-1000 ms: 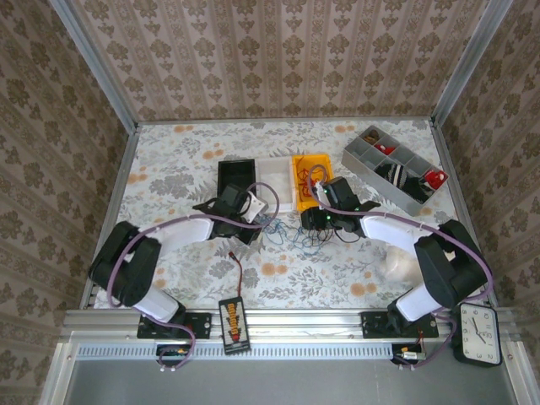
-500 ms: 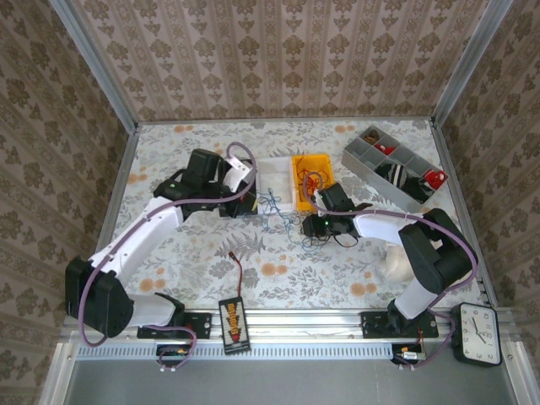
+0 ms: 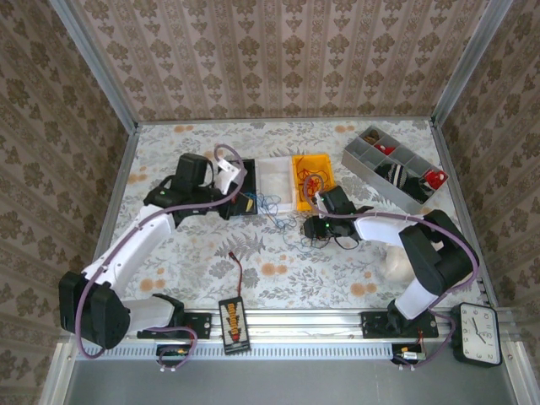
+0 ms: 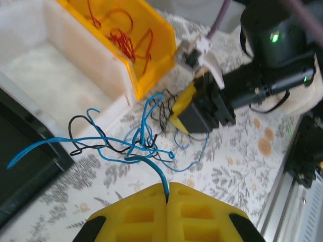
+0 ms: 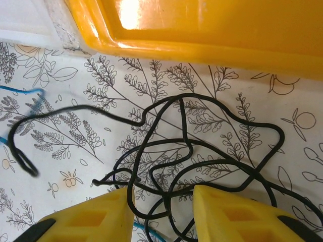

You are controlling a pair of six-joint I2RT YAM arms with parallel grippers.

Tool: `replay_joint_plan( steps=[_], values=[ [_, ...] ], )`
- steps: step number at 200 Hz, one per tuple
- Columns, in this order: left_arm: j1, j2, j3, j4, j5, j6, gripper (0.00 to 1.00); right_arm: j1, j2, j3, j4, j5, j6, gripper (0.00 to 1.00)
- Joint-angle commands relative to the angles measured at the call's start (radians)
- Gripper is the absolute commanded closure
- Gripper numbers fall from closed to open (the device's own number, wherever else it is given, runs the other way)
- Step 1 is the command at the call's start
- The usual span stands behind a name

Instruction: Untangle the cables

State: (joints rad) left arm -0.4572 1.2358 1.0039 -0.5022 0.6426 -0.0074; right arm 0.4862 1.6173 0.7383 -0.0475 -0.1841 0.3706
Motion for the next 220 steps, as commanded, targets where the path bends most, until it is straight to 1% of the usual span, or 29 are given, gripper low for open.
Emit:
replay_joint_plan(
  steps=[1, 10, 23, 31, 40, 44, 69, 95, 110, 164, 181, 203, 220],
  values=[
    [-0.051, 0.022, -0.027, -0.027, -0.034, 0.01, 1.0, -0.017, -0.006, -0.048, -0.076, 0.073, 0.02, 0.63],
    [-0.07, 0.039, -0.025, -0.06, -0.04, 0.031, 1.0, -0.022, -0.01, -0.05, -0.074, 0.078, 0.023, 0.63],
    [-0.099, 0.067, -0.025, -0.114, -0.066, 0.067, 0.93, -0.029, -0.016, -0.051, -0.073, 0.087, 0.03, 0.63],
    [-0.114, 0.087, -0.026, -0.142, -0.079, 0.087, 0.82, -0.032, -0.019, -0.054, -0.068, 0.087, 0.034, 0.63],
    [-0.129, 0.111, -0.025, -0.168, -0.099, 0.101, 0.64, -0.035, -0.023, -0.056, -0.063, 0.089, 0.039, 0.63],
    [-0.135, 0.121, -0.024, -0.176, -0.113, 0.105, 0.58, -0.037, -0.025, -0.056, -0.062, 0.089, 0.04, 0.63],
    [-0.159, 0.157, -0.031, -0.155, -0.197, 0.106, 0.49, -0.038, -0.032, -0.053, -0.058, 0.087, 0.042, 0.63],
    [-0.181, 0.197, -0.032, -0.092, -0.274, 0.104, 0.47, -0.039, -0.036, -0.05, -0.061, 0.087, 0.044, 0.63],
    [-0.206, 0.243, -0.012, -0.075, -0.286, 0.112, 0.47, -0.04, -0.037, -0.05, -0.061, 0.085, 0.044, 0.63],
    [-0.317, 0.439, 0.066, 0.008, -0.288, 0.123, 0.48, -0.041, -0.048, -0.057, -0.062, 0.087, 0.045, 0.63],
    [-0.332, 0.49, 0.088, 0.038, -0.296, 0.114, 0.47, -0.041, -0.053, -0.059, -0.061, 0.087, 0.045, 0.63],
    [-0.336, 0.547, 0.12, 0.061, -0.277, 0.088, 0.41, -0.043, -0.058, -0.063, -0.057, 0.088, 0.045, 0.63],
    [-0.337, 0.574, 0.14, 0.069, -0.257, 0.069, 0.4, -0.044, -0.057, -0.064, -0.055, 0.087, 0.045, 0.63]
  ],
)
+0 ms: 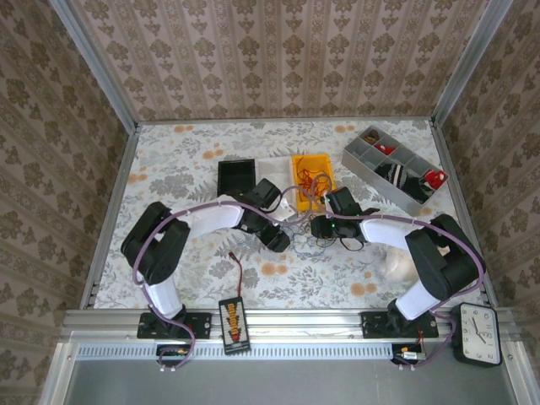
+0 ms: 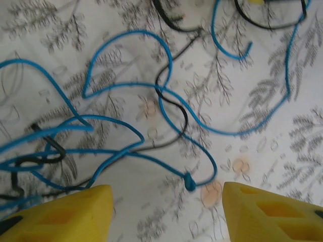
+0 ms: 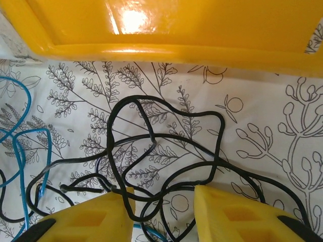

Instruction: Untangle the cables

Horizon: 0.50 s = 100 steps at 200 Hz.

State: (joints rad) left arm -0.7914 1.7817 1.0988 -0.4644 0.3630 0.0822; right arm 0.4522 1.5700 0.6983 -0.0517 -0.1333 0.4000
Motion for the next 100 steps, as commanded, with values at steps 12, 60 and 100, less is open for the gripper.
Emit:
replay_joint_plan(
  steps=[12, 60, 100],
  values=[
    [-0.005, 0.035, 0.052, 0.041, 0.029, -0.024, 0.4, -0.01, -0.01, -0.025, -0.052, 0.036, 0.013, 0.63],
    [-0.009, 0.055, 0.089, 0.032, 0.052, -0.015, 0.33, -0.015, -0.008, -0.022, -0.054, 0.034, 0.001, 0.63],
    [-0.009, 0.103, 0.142, 0.014, 0.057, -0.019, 0.35, -0.019, -0.011, -0.022, -0.051, 0.035, -0.001, 0.63]
  ],
)
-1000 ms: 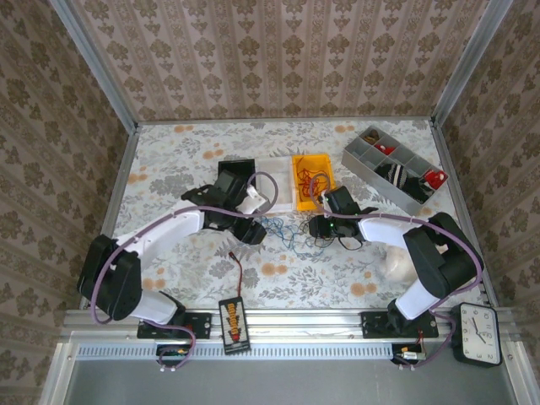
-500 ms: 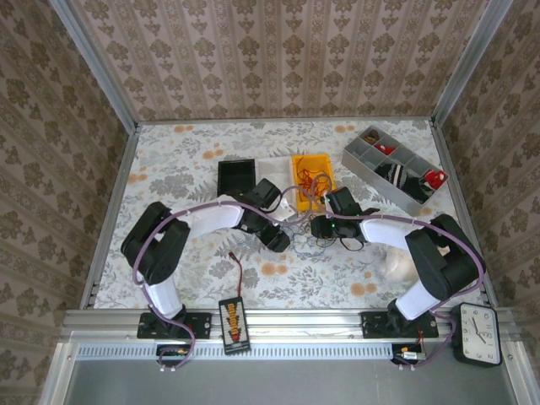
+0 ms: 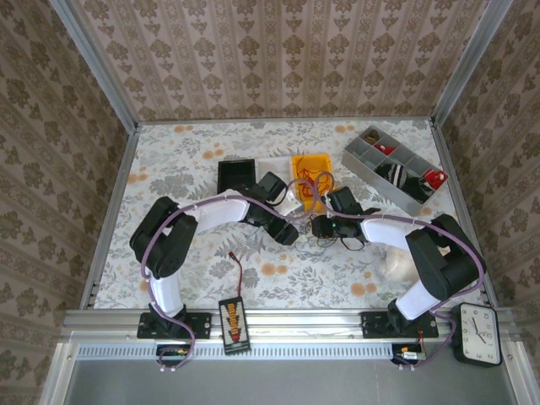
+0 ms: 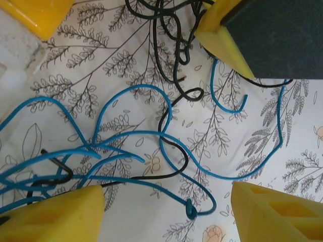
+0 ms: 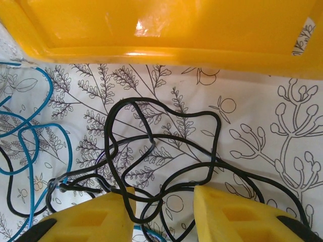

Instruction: Untangle the cables

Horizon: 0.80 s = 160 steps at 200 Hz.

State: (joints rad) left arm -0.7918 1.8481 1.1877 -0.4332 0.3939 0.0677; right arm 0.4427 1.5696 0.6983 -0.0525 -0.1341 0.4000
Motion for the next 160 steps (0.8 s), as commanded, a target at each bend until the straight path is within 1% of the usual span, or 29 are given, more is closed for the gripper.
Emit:
replay_joint_plan(
  steps=[1, 8, 31, 73, 87, 98, 117, 138, 151, 160],
  values=[
    [-0.008, 0.039, 0.056, -0.02, 0.025, -0.006, 0.35, -0.01, -0.011, -0.021, -0.051, 0.035, 0.0, 0.63],
    [-0.009, 0.055, 0.074, -0.039, 0.022, -0.009, 0.38, -0.01, -0.012, -0.022, -0.05, 0.037, 0.001, 0.63],
    [-0.008, 0.086, 0.111, -0.08, 0.027, -0.015, 0.51, -0.013, -0.019, -0.029, -0.042, 0.042, 0.003, 0.63],
    [-0.009, 0.088, 0.106, -0.056, 0.036, -0.035, 0.79, -0.019, -0.022, -0.041, -0.026, 0.04, 0.011, 0.64],
    [-0.008, 0.086, 0.108, -0.066, 0.026, -0.039, 0.89, -0.021, -0.025, -0.047, -0.019, 0.046, 0.017, 0.64],
    [-0.008, 0.074, 0.103, -0.073, 0.013, -0.043, 1.0, -0.022, -0.031, -0.056, -0.007, 0.048, 0.025, 0.64],
    [-0.009, 0.008, 0.076, -0.081, -0.031, -0.061, 1.0, -0.025, -0.033, -0.073, 0.02, 0.049, 0.04, 0.64],
    [0.0, -0.149, 0.026, -0.077, -0.087, -0.07, 1.0, -0.027, -0.024, -0.091, 0.035, 0.081, 0.059, 0.64],
    [0.028, -0.268, 0.008, -0.079, -0.103, -0.08, 1.0, -0.035, -0.022, -0.101, 0.036, 0.106, 0.07, 0.64],
    [0.07, -0.34, 0.005, -0.082, -0.076, -0.094, 1.0, -0.046, -0.019, -0.107, 0.039, 0.109, 0.078, 0.64]
  ],
)
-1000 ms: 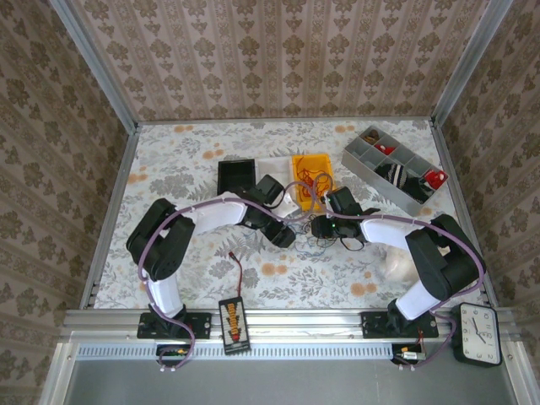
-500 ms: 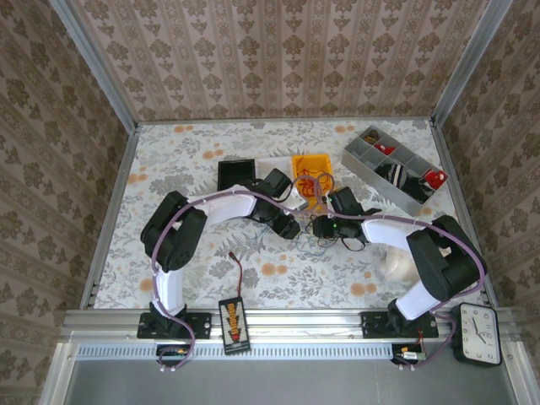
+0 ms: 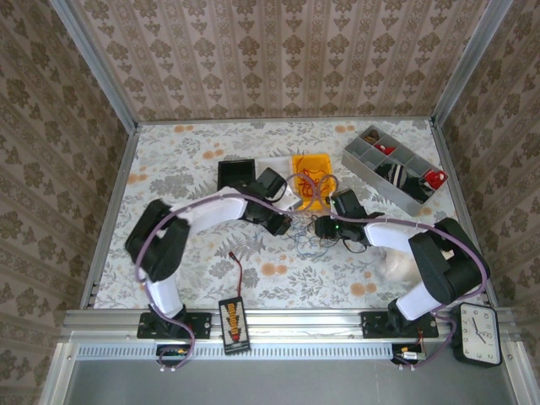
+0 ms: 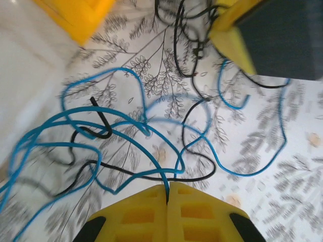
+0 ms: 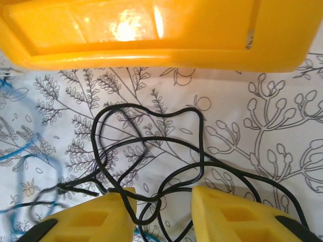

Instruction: Untangle the cables

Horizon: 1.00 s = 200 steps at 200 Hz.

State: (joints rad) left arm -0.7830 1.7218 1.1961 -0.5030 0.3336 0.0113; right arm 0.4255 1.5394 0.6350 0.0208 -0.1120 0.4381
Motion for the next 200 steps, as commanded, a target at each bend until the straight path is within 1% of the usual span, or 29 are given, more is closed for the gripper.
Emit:
replay_joint_plan(
  steps=[1, 26, 37, 42, 44, 49, 65, 79, 101, 116, 126, 134, 171, 200],
  values=[
    [0.067, -0.224, -0.004, -0.012, -0.011, -0.039, 1.0, -0.029, 0.012, -0.045, -0.035, 0.086, 0.041, 0.64],
    [0.239, -0.401, 0.003, 0.014, 0.132, -0.113, 1.0, -0.047, 0.012, -0.054, -0.029, 0.084, 0.054, 0.65],
    [0.305, -0.454, 0.007, 0.03, 0.167, -0.136, 1.0, -0.047, 0.016, -0.052, -0.03, 0.085, 0.058, 0.65],
    [0.319, -0.473, 0.012, 0.034, 0.174, -0.138, 1.0, -0.048, 0.019, -0.051, -0.032, 0.085, 0.06, 0.65],
    [0.342, -0.48, 0.012, 0.035, 0.174, -0.138, 1.0, -0.048, 0.021, -0.049, -0.034, 0.086, 0.06, 0.65],
    [0.362, -0.497, 0.015, 0.034, 0.168, -0.135, 1.0, -0.048, 0.023, -0.048, -0.037, 0.086, 0.06, 0.65],
    [0.39, -0.538, 0.029, 0.027, 0.128, -0.114, 1.0, -0.05, 0.03, -0.041, -0.043, 0.092, 0.065, 0.65],
    [0.406, -0.564, 0.042, 0.018, 0.06, -0.09, 1.0, -0.05, 0.032, -0.04, -0.043, 0.094, 0.069, 0.65],
    [0.422, -0.618, 0.046, 0.041, -0.08, -0.053, 1.0, -0.05, 0.026, -0.046, -0.041, 0.095, 0.071, 0.65],
    [0.424, -0.662, 0.038, 0.084, -0.209, -0.039, 1.0, -0.05, 0.024, -0.046, -0.04, 0.095, 0.07, 0.65],
    [0.425, -0.692, 0.032, 0.12, -0.319, -0.041, 1.0, -0.05, 0.024, -0.046, -0.041, 0.095, 0.07, 0.65],
    [0.424, -0.717, 0.023, 0.152, -0.378, -0.03, 1.0, -0.05, 0.025, -0.046, -0.039, 0.095, 0.07, 0.65],
    [0.426, -0.807, 0.026, 0.244, -0.583, 0.004, 1.0, -0.05, 0.027, -0.044, -0.041, 0.095, 0.07, 0.65],
    [0.427, -0.843, 0.047, 0.314, -0.726, 0.04, 1.0, -0.049, 0.036, -0.037, -0.045, 0.092, 0.07, 0.65]
  ],
)
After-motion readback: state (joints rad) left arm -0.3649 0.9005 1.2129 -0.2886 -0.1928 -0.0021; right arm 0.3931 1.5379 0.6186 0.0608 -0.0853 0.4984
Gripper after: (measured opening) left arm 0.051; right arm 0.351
